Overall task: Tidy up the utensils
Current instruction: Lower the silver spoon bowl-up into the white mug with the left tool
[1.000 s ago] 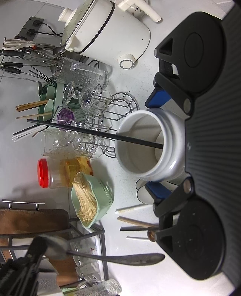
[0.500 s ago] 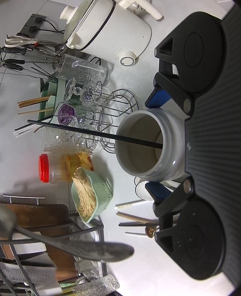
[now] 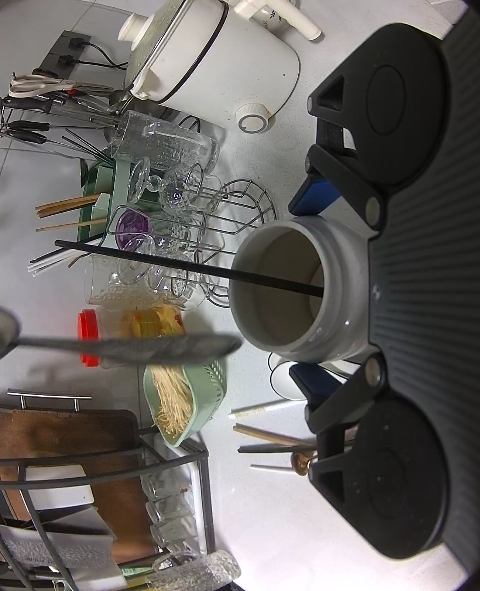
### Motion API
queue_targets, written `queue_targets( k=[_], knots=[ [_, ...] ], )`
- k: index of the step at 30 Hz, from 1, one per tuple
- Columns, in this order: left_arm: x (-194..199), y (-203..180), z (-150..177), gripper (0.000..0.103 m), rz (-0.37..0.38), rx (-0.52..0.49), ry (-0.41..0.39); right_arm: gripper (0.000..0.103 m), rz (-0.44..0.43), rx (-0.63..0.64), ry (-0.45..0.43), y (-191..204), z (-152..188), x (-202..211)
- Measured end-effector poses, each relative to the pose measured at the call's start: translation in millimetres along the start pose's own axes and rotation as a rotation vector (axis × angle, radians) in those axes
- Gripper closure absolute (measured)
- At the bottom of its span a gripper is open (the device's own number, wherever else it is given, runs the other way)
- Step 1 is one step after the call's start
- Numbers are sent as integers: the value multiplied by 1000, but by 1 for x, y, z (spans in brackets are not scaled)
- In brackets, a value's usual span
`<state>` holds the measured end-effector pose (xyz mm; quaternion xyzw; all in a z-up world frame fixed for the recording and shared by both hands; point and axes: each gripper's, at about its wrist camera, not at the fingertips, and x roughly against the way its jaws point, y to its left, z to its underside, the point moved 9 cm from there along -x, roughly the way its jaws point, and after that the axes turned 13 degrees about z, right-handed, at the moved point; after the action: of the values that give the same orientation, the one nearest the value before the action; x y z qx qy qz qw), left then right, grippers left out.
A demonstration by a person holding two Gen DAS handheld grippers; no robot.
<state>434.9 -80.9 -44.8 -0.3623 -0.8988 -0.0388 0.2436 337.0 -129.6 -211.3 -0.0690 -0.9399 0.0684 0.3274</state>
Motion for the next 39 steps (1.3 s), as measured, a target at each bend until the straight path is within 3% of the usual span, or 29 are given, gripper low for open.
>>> queue_targets(
  k=[12,24,32,39],
  knots=[
    [-35,1,36,102,30,1,105,14,6,-2,-7,1,1,0],
    [-25,-5,70,102,130,104,278,14,2,2,-18,2,-1,-1],
    [-21,-2,79,102,118,123,293,14,-11,0,-33,2,1,2],
    [-16,6,63,102,103,149,238,14,-18,4,-42,2,2,3]
  ],
)
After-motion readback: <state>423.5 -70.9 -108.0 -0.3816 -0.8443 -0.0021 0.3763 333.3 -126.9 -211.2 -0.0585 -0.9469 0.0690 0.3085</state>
